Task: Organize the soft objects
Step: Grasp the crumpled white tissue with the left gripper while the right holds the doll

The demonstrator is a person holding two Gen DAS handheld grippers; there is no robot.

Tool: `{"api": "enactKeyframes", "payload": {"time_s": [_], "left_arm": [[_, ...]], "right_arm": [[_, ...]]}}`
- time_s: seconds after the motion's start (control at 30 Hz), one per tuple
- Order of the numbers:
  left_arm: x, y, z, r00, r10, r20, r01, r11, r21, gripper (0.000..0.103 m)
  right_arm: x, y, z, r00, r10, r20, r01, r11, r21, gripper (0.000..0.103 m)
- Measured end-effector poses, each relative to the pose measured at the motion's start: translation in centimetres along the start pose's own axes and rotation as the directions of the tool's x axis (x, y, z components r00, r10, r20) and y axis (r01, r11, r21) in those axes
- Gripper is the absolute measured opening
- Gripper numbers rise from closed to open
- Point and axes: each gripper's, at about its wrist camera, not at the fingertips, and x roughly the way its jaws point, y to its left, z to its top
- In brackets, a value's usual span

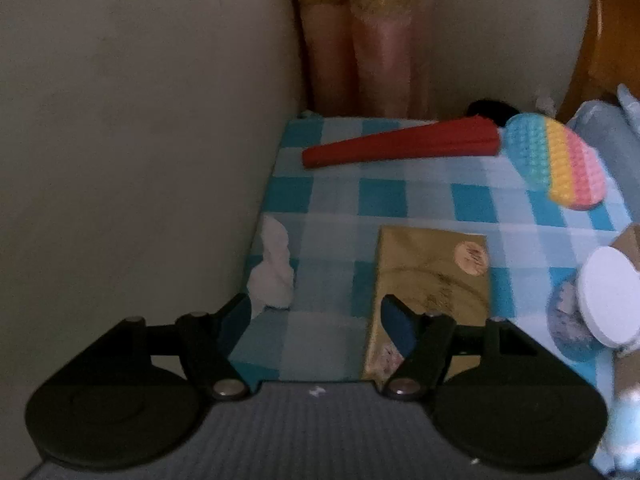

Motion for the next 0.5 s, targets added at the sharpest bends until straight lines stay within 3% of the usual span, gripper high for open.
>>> {"api": "enactKeyframes", "payload": {"time_s": [0.23, 0.5], "left_arm": [[4.4, 0.5, 1.6, 0.995, 0.047, -0.087, -0.048, 0.999, -0.010, 0.054], [7.5, 0.9, 1.5, 0.988, 0.102, -0.118, -0.105, 0.994, -0.020, 0.053]], "right_arm": [[1.3, 0.1, 0.6, 0.999, 0.039, 0.017, -0.040, 0.999, 0.016, 0.056], [2.5, 0.0, 1.0, 0.997, 0.071, 0.025, -0.071, 0.997, 0.027, 0.056]]}}
